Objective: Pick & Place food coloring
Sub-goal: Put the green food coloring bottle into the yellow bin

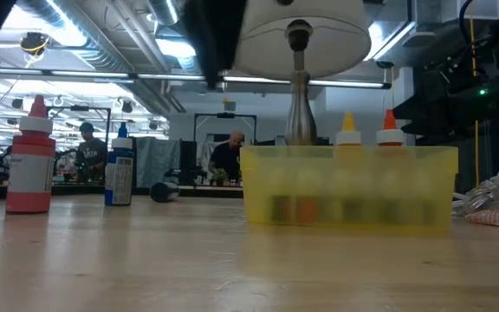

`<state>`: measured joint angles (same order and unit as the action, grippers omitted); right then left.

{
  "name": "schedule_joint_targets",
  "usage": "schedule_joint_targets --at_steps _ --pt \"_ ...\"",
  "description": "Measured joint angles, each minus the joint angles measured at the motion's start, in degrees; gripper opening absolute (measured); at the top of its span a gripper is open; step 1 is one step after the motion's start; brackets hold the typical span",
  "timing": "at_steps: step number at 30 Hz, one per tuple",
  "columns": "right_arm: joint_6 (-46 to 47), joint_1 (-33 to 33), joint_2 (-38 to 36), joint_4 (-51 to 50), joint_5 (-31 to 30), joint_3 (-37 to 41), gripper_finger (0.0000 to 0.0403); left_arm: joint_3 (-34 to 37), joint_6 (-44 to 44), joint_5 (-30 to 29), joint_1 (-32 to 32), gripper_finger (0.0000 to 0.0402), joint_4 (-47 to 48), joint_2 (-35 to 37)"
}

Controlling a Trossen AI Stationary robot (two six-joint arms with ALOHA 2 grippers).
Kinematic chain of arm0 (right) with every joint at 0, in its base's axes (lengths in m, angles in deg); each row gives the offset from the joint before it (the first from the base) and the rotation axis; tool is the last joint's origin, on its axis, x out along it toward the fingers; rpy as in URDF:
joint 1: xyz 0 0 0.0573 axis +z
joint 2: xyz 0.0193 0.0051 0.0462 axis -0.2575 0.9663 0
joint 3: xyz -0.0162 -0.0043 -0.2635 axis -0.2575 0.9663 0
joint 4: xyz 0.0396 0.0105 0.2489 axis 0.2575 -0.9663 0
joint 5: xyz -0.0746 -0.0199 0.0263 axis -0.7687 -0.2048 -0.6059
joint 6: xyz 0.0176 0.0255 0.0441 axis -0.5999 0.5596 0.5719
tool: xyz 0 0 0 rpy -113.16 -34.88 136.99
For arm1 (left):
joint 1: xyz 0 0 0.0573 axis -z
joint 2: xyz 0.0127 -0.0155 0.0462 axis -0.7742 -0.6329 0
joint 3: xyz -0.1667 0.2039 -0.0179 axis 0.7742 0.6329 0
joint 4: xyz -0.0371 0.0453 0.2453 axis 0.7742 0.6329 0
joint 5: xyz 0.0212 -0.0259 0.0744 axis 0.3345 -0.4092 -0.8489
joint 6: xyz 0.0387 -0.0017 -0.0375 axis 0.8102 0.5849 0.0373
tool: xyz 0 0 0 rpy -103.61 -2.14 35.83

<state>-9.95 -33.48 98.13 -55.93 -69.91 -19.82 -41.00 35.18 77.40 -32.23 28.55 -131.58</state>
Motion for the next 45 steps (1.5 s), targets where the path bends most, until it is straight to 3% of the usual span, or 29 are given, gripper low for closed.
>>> schedule_joint_targets --at_steps 12,19,45 --pt "0.0 0.0 0.0 0.0 0.0 0.0 0.0355 30.9 -34.0 10.0 5.5 0.0324 -20.2 13.7" --pt "0.0 0.0 0.0 0.0 0.0 0.0 0.0355 41.8 -48.9 11.3 10.1 0.0324 -22.1 19.9" --pt "0.0 0.0 0.0 0.0 0.0 0.0 0.0355 68.7 -75.4 13.3 27.6 0.0323 -36.0 36.7"
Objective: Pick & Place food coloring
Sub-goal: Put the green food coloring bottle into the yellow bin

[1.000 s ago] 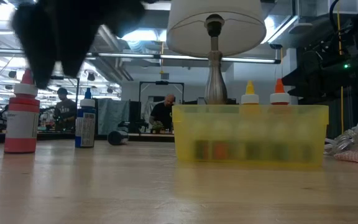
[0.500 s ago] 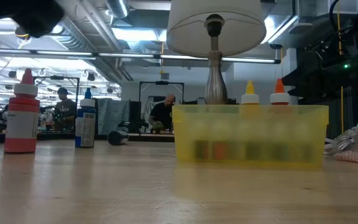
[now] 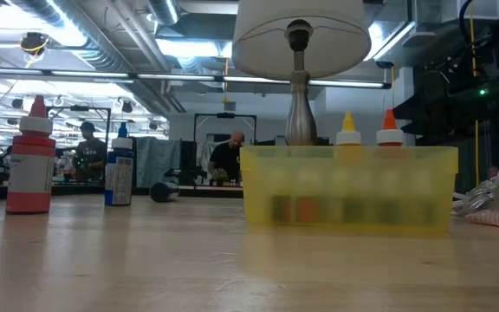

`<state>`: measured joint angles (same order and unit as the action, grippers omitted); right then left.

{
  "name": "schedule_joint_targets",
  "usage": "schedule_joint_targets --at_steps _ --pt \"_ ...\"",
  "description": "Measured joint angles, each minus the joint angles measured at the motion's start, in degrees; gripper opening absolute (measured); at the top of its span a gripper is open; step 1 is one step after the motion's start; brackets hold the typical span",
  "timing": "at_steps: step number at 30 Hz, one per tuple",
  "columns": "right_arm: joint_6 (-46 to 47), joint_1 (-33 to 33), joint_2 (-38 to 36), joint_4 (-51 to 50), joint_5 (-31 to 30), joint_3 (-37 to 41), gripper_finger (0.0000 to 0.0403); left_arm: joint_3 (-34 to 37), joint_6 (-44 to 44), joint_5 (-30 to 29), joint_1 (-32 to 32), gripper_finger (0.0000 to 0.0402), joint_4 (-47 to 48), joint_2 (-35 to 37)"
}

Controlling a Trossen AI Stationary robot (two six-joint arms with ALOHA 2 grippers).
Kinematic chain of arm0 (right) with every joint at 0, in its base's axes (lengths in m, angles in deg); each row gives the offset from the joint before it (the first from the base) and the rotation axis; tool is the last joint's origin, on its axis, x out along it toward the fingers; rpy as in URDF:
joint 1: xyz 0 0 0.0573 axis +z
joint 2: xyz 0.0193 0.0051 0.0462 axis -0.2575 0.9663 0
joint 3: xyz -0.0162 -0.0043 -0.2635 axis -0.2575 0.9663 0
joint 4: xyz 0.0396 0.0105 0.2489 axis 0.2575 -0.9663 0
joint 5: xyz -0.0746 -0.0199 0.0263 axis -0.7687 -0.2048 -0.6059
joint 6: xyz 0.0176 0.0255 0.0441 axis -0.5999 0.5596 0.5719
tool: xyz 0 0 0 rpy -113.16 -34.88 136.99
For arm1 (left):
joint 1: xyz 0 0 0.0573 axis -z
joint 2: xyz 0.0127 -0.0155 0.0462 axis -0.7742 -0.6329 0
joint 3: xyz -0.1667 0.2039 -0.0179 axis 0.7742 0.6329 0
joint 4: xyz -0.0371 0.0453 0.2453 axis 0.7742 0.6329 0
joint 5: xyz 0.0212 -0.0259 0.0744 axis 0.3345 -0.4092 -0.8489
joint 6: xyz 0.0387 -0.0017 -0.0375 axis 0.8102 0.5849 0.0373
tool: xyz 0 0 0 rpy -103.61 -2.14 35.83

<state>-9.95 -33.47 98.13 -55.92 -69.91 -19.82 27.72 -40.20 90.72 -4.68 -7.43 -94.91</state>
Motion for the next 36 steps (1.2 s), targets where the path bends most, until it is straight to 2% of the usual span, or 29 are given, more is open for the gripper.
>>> schedule_joint_targets --at_steps 11,18,22,31,36 --pt "0.0 0.0 0.0 0.0 0.0 0.0 0.0355 6.1 -8.5 0.4 6.1 0.0323 -7.2 0.8" --pt "0.0 0.0 0.0 0.0 0.0 0.0 0.0355 7.1 -7.9 0.4 6.5 0.0316 -8.2 0.7" --pt "0.0 0.0 0.0 0.0 0.0 0.0 0.0355 7.1 -6.7 0.3 5.9 0.0284 -8.2 0.7" --pt "0.0 0.0 0.0 0.0 0.0 0.0 0.0355 7.1 -4.9 0.3 4.8 0.0182 -8.3 0.6" --pt "0.0 0.0 0.0 0.0 0.0 0.0 0.0355 7.1 -4.8 0.6 4.8 0.0142 -8.5 0.6"
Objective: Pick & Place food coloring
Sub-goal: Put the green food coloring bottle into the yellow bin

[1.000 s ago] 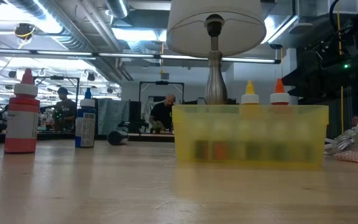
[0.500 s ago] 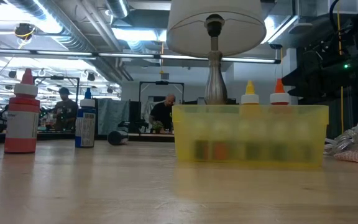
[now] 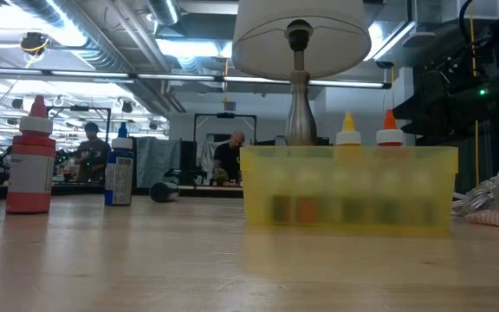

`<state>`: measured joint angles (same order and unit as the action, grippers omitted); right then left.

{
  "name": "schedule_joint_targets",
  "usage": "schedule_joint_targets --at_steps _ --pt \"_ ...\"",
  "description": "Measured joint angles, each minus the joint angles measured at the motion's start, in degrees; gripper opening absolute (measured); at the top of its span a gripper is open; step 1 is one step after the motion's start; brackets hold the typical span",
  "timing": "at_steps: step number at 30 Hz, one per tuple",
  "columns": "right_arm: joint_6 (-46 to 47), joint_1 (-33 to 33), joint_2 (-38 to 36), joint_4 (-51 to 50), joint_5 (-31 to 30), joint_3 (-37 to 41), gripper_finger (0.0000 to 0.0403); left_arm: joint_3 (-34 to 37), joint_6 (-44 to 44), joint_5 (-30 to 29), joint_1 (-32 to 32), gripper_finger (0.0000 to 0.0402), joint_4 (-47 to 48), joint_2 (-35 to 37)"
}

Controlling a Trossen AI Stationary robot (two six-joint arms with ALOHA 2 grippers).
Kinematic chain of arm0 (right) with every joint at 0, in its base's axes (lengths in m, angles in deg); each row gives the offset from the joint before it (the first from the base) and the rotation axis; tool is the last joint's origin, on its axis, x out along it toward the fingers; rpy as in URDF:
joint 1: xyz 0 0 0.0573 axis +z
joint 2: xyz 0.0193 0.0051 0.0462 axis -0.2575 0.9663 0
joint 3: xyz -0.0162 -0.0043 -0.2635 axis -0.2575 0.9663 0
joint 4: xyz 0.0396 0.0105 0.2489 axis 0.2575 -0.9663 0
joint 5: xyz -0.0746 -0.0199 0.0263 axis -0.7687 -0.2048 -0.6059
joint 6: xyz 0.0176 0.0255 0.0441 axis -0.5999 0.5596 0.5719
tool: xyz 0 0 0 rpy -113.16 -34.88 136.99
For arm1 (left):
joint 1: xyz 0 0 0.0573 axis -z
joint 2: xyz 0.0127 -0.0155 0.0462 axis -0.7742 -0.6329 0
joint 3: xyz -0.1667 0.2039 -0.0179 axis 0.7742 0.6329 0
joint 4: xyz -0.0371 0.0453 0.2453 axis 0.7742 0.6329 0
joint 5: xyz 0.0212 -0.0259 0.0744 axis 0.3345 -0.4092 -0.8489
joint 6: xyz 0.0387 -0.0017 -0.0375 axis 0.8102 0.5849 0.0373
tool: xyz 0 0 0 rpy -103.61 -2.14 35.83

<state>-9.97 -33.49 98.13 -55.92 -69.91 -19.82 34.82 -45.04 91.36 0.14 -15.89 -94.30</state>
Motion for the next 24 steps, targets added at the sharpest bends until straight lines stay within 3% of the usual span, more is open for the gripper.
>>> schedule_joint_targets --at_steps 13,24 --pt "0.0 0.0 0.0 0.0 0.0 0.0 0.0355 0.0 2.3 3.1 0.0 0.0081 -0.2 0.0" --pt "0.0 0.0 0.0 0.0 0.0 0.0 0.0355 -2.3 12.9 2.1 -3.5 0.0064 1.5 -0.1"
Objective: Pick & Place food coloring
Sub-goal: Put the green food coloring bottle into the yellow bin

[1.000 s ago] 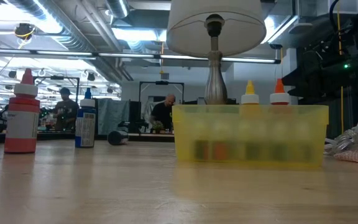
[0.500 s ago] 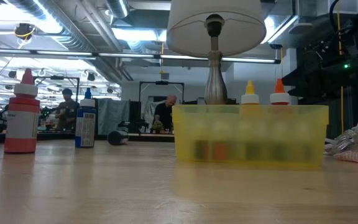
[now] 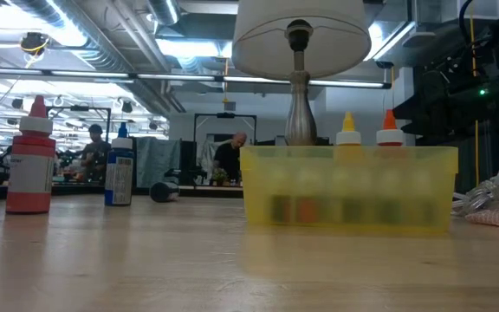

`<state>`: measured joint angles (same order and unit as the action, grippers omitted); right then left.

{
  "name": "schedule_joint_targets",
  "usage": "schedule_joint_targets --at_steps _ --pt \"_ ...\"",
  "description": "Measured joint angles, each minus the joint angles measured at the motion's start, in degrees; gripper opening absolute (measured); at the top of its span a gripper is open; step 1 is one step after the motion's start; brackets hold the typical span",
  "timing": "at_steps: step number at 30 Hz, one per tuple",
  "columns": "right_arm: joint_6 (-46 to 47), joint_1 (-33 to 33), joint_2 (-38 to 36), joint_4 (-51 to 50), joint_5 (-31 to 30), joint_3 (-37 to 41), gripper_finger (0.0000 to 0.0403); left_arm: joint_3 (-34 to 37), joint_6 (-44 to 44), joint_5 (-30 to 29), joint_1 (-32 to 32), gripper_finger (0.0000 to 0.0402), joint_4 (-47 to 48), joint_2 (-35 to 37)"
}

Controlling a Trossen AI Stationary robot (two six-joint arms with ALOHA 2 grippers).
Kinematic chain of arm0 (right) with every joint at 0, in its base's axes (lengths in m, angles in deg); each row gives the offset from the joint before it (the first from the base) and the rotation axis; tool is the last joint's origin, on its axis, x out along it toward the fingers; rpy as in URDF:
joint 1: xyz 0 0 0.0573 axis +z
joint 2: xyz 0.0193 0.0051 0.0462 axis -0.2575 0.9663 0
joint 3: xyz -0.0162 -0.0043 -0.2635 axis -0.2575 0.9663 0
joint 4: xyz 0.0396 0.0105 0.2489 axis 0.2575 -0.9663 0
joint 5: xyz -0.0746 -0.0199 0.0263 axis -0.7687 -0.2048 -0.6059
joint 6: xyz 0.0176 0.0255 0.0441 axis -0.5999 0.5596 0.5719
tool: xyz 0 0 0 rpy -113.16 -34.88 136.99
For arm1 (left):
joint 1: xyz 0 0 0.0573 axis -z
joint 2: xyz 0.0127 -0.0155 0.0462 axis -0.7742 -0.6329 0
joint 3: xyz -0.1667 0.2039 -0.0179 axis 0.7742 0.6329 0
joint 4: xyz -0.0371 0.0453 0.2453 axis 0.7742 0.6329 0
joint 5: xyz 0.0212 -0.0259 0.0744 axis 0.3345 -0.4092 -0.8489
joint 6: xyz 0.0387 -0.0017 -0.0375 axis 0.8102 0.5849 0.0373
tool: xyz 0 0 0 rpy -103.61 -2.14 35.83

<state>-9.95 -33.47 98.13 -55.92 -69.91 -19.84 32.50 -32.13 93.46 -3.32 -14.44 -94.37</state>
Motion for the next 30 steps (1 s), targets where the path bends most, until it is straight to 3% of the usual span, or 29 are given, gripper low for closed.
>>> schedule_joint_targets --at_steps 17,24,30 --pt "0.0 0.0 0.0 0.0 0.0 0.0 0.0355 -12.6 47.9 -2.2 -15.2 0.0062 19.0 -1.0" --pt "0.0 0.0 0.0 0.0 0.0 0.0 0.0355 -23.0 66.4 -3.6 -22.2 0.0061 25.4 -7.7" --pt "0.0 0.0 0.0 0.0 0.0 0.0 0.0355 -34.0 76.5 -3.9 -27.6 0.0061 28.4 -15.7"
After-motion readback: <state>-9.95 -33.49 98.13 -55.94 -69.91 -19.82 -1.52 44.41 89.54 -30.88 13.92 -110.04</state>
